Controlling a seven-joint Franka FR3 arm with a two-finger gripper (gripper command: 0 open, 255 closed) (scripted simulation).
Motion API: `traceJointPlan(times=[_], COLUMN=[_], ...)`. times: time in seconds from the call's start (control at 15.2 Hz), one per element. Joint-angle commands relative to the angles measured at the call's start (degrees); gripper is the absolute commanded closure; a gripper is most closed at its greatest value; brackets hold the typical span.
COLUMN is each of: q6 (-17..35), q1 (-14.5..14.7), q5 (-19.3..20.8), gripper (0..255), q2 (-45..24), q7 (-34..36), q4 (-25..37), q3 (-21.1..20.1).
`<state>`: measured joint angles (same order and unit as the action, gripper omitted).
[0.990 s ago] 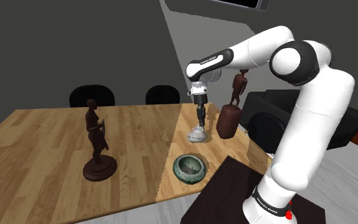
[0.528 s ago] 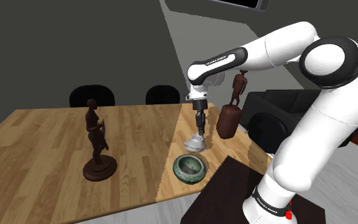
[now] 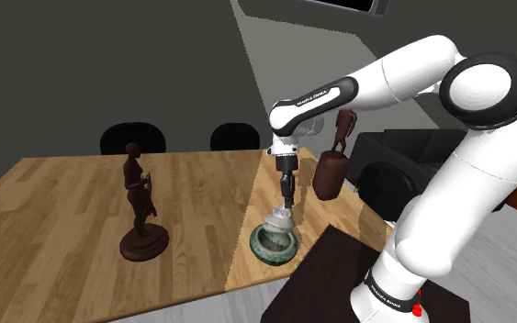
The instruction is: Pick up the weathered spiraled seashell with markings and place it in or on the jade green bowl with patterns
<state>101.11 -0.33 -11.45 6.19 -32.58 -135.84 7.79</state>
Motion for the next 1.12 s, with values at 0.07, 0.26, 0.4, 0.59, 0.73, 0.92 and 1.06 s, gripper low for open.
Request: traceJointPlan(times=[0.07,0.26,0.4,0.59,0.73,0.92,1.06], q6=[2.3,4.7,6.2,8.5,9.9,9.9,9.9], q1=[0.0,0.1,0.1,0.2,0.2,0.2,0.3], q5=[-0.3,-0.6,-0.9,-1.3,-1.6,-1.6,-1.6], gripper=[255,255,255,255,255,255,255], q2=[-1.3,-2.9,-4.0,-5.7,-6.8,-6.8,-6.8], q7=[-0.6,-1.2,-1.6,-2.3,-2.7,-2.7,-2.7], q4=[-1.1,-1.9,-2.4,-3.1,-3.4,-3.4,-3.4], q3=[0.0,0.0,0.0,-0.1,-0.1,-0.1,-0.1])
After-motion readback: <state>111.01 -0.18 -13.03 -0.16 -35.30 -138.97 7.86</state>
